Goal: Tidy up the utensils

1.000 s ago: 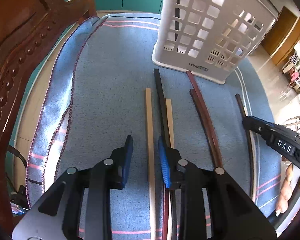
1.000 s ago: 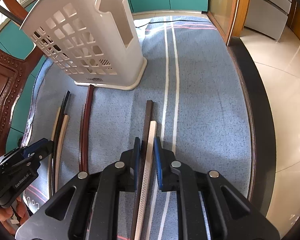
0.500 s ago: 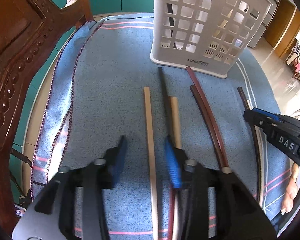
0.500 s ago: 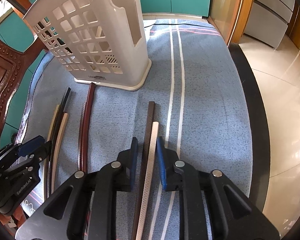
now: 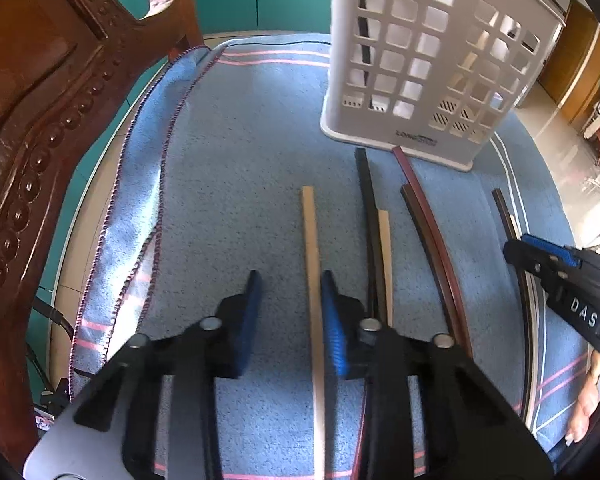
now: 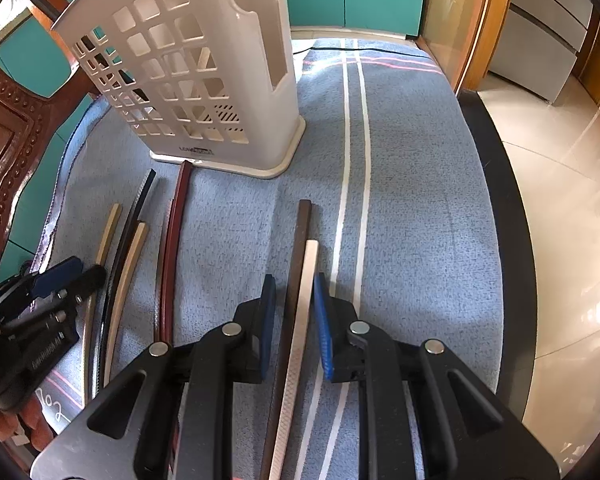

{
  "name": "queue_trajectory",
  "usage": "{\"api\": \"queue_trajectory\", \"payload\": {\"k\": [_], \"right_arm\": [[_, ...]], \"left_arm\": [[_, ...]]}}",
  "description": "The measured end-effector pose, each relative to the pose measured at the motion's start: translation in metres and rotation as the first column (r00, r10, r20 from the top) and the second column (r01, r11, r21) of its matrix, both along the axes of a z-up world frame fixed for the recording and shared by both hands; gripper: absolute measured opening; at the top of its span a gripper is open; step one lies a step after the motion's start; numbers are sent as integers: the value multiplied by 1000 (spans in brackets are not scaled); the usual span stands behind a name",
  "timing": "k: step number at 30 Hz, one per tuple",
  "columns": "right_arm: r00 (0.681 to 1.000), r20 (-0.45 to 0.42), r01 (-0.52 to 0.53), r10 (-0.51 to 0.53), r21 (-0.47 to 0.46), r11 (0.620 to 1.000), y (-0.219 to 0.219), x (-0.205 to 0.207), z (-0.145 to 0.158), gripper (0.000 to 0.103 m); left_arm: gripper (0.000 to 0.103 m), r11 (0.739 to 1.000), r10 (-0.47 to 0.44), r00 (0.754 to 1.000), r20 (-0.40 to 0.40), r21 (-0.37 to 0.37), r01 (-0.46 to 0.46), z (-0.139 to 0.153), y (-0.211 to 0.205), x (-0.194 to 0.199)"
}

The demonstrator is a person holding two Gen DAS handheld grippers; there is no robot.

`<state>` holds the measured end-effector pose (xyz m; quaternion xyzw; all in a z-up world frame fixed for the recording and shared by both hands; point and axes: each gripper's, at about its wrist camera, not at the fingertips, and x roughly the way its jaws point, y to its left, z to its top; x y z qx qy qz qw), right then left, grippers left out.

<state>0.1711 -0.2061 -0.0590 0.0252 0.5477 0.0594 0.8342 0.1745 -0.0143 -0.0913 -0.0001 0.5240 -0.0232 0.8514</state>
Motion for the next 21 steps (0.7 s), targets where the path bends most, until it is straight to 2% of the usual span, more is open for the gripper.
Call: {"api": "queue_trajectory", "payload": {"k": [2, 4, 11, 18, 21], "right_arm": [[1000, 4, -4, 4, -9, 1000, 1, -1, 0, 20], [1000, 7, -8, 8, -19, 1000, 3, -3, 0, 20], [1000, 7, -7, 7, -20, 1000, 6, -4, -1, 20], [999, 25, -23, 25, -71, 997, 14, -6, -2, 22], [1000, 24, -16, 16, -21, 1000, 15, -7, -2, 15]], "left_arm": [[12, 1000, 5, 1000, 2, -2, -5, 0, 1, 2], [8, 1000, 9, 1000, 2, -11, -9, 1, 3, 4], [8, 998, 34, 999, -13, -57, -35, -1, 14, 13], [9, 999, 33, 999, -5, -19, -33, -3, 8, 20], [8, 999, 40, 999, -2, -29, -40, -3, 8, 22]]}}
